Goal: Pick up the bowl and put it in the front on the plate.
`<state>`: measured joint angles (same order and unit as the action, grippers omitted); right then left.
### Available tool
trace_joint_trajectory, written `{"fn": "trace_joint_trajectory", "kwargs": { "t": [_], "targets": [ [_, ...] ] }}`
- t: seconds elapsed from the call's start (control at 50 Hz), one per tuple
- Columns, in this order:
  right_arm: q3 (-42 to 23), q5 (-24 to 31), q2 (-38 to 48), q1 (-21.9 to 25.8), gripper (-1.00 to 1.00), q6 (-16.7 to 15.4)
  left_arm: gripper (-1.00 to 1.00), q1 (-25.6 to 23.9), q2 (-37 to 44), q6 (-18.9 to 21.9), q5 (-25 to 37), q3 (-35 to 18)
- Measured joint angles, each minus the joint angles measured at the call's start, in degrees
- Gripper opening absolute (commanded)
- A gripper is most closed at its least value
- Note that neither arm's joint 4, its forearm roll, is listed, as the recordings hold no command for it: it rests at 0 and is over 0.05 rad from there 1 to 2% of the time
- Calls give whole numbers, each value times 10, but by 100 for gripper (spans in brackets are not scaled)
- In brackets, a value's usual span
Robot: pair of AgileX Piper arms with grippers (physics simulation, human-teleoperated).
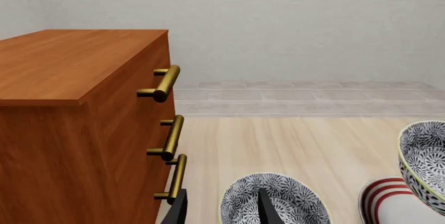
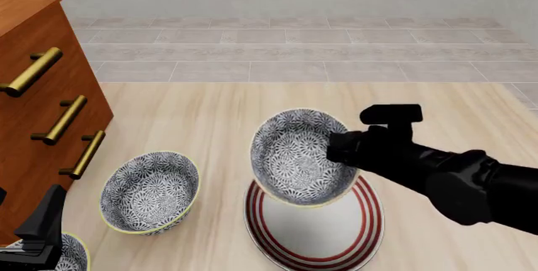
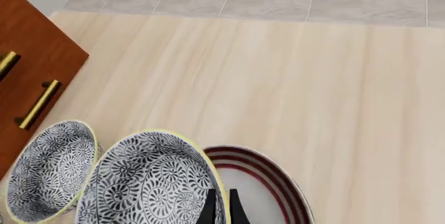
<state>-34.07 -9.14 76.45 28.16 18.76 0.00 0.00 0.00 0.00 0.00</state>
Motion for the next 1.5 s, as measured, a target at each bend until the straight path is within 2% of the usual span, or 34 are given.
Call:
{"fn": "trace_joint_trajectory", "kwargs": {
  "t": [0.66,0.98,1.5],
  "targets": [
    [83,-87,20,-12,-100,28,100,0,0,0,0,0],
    [125,-137,47,-2,-100,53,100,0,0,0,0,0],
    [150,-182,88,3,-100,68,100,0,0,0,0,0]
  ]
}}
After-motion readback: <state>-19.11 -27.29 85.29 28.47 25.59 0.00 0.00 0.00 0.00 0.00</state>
